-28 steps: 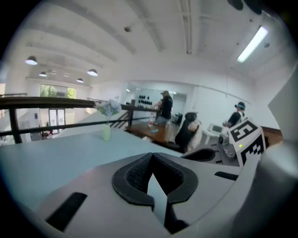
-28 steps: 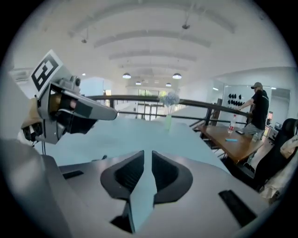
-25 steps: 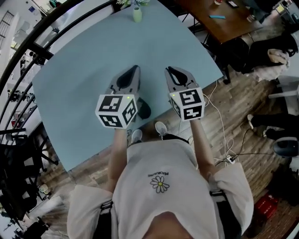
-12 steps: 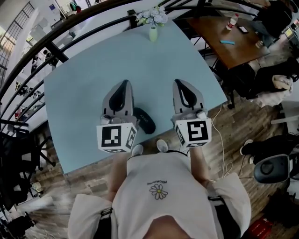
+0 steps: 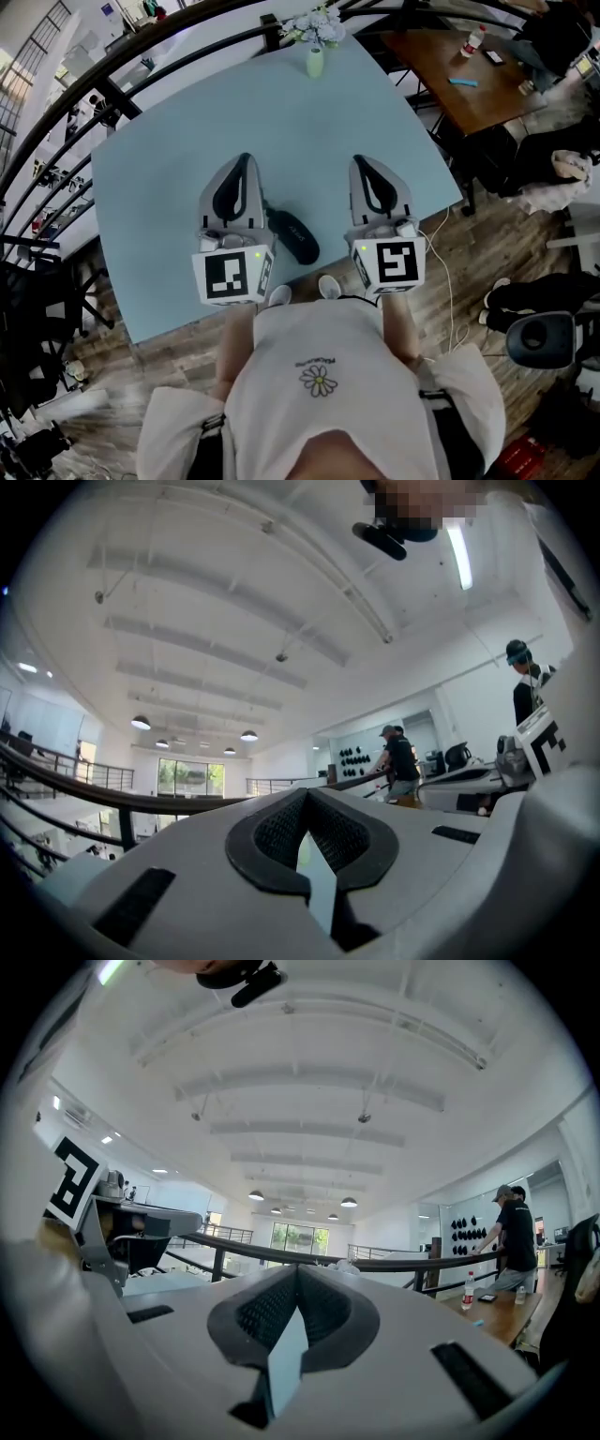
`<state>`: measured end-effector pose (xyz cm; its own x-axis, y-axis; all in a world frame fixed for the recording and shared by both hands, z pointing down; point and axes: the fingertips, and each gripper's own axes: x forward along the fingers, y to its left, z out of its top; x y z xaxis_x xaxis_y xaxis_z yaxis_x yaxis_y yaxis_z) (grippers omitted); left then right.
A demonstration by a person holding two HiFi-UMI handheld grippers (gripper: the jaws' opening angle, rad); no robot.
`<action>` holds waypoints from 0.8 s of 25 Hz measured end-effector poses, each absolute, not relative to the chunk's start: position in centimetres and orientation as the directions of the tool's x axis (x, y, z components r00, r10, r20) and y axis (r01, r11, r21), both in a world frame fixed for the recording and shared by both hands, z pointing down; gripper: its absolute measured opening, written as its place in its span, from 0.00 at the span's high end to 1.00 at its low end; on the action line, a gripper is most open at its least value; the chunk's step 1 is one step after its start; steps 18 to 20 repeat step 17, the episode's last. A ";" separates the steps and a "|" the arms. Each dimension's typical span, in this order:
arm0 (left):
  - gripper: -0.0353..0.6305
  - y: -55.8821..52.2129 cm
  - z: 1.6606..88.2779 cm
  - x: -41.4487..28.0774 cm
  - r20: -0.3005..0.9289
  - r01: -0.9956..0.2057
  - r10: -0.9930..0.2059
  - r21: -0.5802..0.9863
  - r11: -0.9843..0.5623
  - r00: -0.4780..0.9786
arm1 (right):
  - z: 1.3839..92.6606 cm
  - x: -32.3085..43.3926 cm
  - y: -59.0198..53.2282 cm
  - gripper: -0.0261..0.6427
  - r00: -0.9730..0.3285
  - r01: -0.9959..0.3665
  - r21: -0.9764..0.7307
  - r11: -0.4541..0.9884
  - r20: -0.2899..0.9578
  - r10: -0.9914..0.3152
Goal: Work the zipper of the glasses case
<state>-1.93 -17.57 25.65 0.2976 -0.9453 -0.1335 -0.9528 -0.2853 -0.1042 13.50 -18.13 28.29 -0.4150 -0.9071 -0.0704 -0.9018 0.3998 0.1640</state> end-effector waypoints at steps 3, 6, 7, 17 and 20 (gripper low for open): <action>0.92 -17.6 25.6 -2.2 -0.134 -0.952 -0.949 -0.153 -0.266 0.287 | 28.1 13.2 -18.3 0.95 -0.415 -0.900 0.180 0.398 -0.068 -0.907; 0.92 -17.6 25.3 -2.5 -0.150 -0.955 -0.949 -0.150 -0.254 0.276 | 28.3 13.1 -18.6 0.95 -0.412 -0.900 0.181 0.395 -0.065 -0.909; 0.92 -17.7 25.1 -2.6 -0.158 -0.957 -0.949 -0.143 -0.251 0.273 | 28.4 13.1 -18.6 0.95 -0.411 -0.901 0.179 0.394 -0.064 -0.910; 0.92 -17.9 24.9 -3.8 -0.173 -0.960 -0.950 -0.150 -0.237 0.261 | 28.9 12.8 -18.8 0.95 -0.400 -0.906 0.169 0.387 -0.050 -0.915; 0.92 -17.9 24.9 -3.8 -0.173 -0.960 -0.950 -0.150 -0.237 0.261 | 28.9 12.8 -18.8 0.95 -0.400 -0.906 0.169 0.387 -0.050 -0.915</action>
